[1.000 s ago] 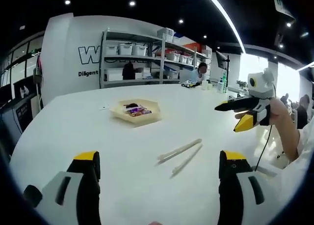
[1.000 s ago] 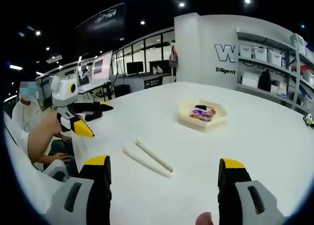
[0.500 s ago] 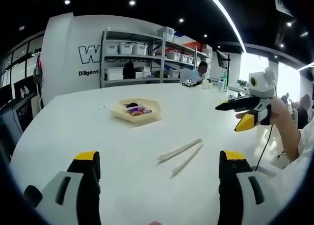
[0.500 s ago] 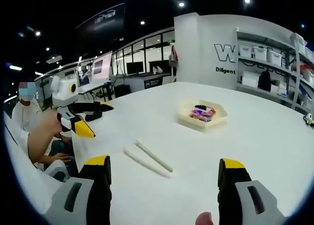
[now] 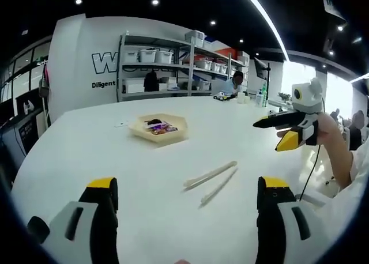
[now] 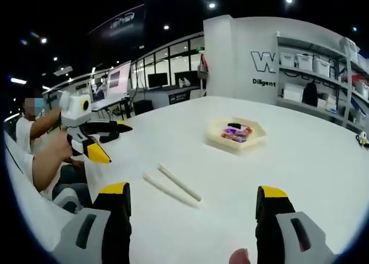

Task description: Place the target food into the container with the food tongs after gripping and lifting it, then release it inside without dropping or visibly crushing the food.

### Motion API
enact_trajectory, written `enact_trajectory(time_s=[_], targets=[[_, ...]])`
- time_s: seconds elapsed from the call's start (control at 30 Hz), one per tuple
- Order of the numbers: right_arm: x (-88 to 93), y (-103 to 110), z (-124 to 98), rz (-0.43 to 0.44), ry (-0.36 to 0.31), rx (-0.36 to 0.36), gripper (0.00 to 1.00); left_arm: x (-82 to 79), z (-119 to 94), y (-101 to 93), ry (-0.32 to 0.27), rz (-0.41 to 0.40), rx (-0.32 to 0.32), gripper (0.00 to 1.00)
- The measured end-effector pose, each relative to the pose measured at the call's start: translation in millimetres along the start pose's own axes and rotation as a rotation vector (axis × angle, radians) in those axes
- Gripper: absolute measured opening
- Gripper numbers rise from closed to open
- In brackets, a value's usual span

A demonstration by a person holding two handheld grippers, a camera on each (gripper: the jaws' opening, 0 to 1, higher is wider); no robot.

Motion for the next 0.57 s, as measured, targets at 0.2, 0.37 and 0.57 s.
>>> enact_trajectory(time_s=[0.2,0.37,0.57], targets=[[0.1,-1.1,0.4,0.001,0.0,0.002,0.87,1.6,1.8,-1.7,0.003,0.0,0.004,0.98],[0.1,-1.4,0.9,0.0,-0.001,0.003,0.87,1.0,2.2,-0.7,0.002,0.002,0.005,0.98],[0.4,-1.5,1.2,-0.003,0.0,0.002,0.87,1.9,2.5,-0.2,0.003,0.003,0.003,0.98]])
Point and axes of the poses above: the point that each gripper's makers call its tool centre point, and the gripper's own axes: z roughly forward along the fingers, y roughly to its left, x roughly out of its underside, the point moved 6 cm from there along -z, roughly backward along the fingers, and after that the axes turned 3 degrees about -z, right-handed, at the moved point
